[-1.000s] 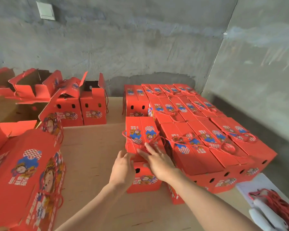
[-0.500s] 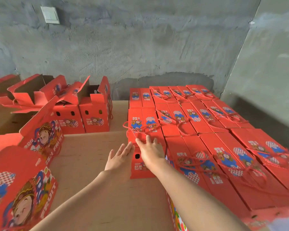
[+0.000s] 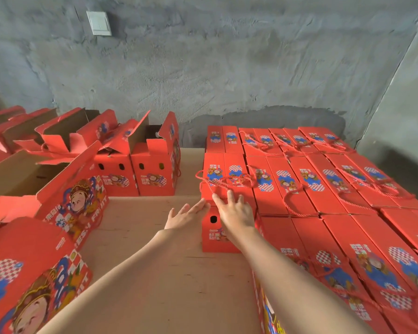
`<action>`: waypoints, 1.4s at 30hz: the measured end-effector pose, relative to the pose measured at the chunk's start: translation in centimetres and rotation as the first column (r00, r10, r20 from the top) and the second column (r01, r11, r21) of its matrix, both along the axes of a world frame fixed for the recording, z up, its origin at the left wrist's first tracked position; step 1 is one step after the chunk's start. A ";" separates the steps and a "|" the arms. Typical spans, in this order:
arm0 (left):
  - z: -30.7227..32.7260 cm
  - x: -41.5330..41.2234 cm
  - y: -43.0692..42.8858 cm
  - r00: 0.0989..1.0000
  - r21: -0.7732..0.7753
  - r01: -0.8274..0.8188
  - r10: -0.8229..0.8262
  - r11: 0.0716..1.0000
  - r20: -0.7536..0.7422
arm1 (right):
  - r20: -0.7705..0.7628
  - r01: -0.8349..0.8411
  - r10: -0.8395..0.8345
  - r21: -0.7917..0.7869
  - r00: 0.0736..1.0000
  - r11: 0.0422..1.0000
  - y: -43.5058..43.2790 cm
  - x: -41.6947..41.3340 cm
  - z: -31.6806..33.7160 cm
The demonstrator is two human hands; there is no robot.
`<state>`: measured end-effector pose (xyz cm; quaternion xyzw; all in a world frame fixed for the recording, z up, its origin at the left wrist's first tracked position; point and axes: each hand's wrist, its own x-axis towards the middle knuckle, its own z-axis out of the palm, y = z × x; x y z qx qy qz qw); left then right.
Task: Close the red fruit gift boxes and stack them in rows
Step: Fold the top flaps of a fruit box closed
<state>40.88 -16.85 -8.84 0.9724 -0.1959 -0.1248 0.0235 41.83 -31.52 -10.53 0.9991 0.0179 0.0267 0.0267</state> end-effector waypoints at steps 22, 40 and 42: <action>1.5 8.2 28.6 0.902 0.411 -0.427 0.352 0.805 0.249 | -0.068 -0.064 0.131 0.602 0.989 0.796 18.7 17.6 -4.2; -0.4 8.4 29.6 0.860 0.204 -0.488 0.427 0.849 0.279 | 0.038 -0.030 0.005 0.694 0.999 0.719 19.3 17.0 -6.9; 1.0 8.0 28.8 0.841 0.093 -0.502 0.461 0.860 0.284 | 0.079 -0.068 0.018 0.700 0.997 0.711 19.2 13.0 -7.2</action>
